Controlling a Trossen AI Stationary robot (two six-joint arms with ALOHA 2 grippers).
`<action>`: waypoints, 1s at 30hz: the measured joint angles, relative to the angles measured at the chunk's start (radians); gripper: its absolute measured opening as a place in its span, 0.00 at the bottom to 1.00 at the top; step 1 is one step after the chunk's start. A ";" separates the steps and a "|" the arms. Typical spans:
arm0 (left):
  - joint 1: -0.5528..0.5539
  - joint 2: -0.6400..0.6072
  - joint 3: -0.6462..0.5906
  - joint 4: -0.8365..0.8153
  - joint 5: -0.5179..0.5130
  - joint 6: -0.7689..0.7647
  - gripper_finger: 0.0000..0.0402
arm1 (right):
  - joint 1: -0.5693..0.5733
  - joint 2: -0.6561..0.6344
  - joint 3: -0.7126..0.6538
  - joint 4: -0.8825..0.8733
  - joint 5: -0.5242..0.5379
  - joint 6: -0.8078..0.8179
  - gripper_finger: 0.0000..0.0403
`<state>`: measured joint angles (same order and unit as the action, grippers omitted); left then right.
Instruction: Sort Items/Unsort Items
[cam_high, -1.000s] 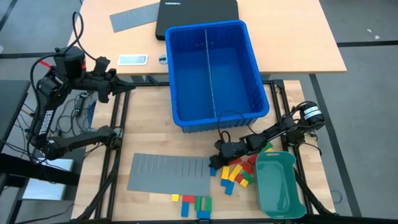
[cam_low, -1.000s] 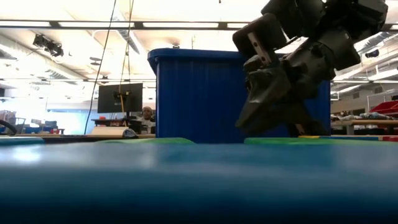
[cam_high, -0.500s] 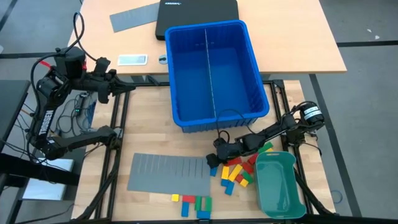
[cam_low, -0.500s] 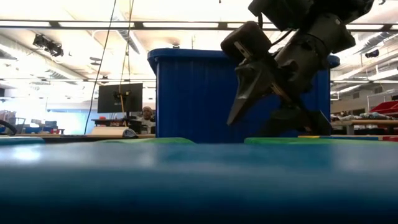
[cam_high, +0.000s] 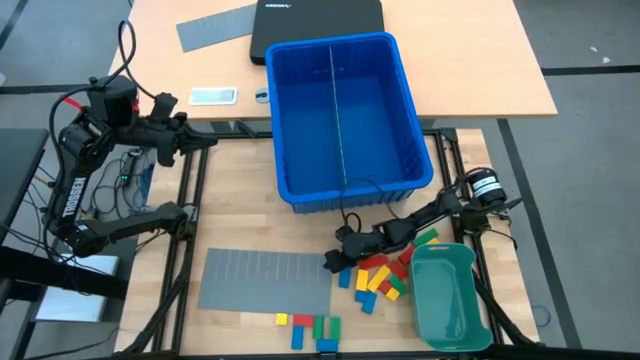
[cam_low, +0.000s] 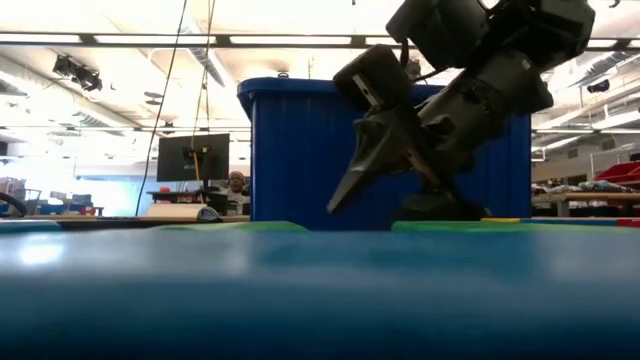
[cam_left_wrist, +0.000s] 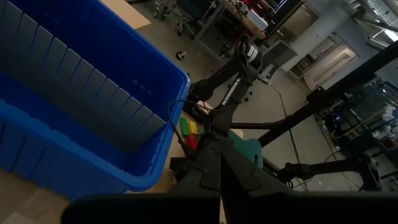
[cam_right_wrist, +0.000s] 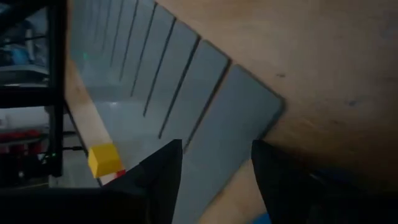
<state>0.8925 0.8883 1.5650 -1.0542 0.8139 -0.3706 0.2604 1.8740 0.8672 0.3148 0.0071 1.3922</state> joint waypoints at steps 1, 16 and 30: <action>0.000 0.000 0.000 0.000 0.000 0.000 0.00 | 0.000 0.006 -0.001 0.020 0.001 0.000 0.49; 0.000 0.002 0.000 -0.096 -0.003 0.093 0.00 | 0.006 -0.062 0.142 -0.171 0.007 -0.157 0.48; 0.000 0.015 0.000 -0.472 -0.141 0.290 0.00 | 0.000 -0.063 0.409 -0.713 -0.014 -0.467 0.35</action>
<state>0.8925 0.9031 1.5650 -1.5264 0.6732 -0.0801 0.2604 1.8113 1.2758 -0.3977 -0.0072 0.9247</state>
